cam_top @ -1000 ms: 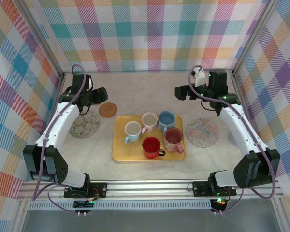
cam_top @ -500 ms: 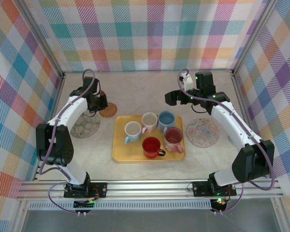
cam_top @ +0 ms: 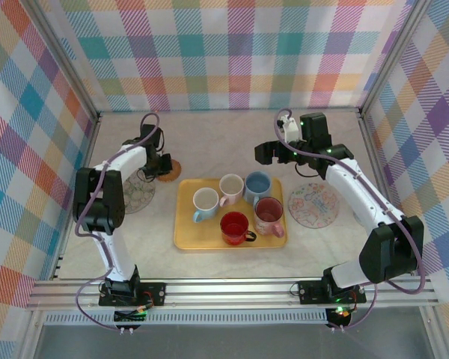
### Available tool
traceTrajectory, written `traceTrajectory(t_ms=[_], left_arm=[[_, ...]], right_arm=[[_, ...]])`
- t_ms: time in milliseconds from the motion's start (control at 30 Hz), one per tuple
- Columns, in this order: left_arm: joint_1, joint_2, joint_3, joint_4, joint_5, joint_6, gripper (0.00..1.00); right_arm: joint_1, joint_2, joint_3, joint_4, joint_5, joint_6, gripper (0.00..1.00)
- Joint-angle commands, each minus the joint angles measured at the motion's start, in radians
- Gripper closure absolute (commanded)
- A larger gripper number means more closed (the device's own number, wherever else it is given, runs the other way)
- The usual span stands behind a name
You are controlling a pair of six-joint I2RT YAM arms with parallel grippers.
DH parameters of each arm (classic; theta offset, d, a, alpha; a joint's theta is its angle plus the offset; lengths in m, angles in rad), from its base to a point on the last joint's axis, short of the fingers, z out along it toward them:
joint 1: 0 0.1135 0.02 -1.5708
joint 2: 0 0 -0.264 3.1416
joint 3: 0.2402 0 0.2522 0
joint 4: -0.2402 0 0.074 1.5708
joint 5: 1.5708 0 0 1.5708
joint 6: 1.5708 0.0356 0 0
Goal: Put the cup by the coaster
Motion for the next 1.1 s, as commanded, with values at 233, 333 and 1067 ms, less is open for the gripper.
traceTrajectory(t_ms=[233,333,1067], left_arm=[[-0.015,0.159,0.110,0.013,0.043,0.023,1.00],[-0.026,0.192,0.147,0.005,0.065,0.024,1.00],[-0.201,0.447,0.512,-0.064,0.171,0.037,1.00]], right_arm=[[0.008,-0.021,-0.004,0.010,0.018,-0.002,0.01],[0.008,-0.025,-0.009,0.025,0.019,0.013,0.01],[0.008,-0.021,-0.044,0.036,0.034,0.021,0.01]])
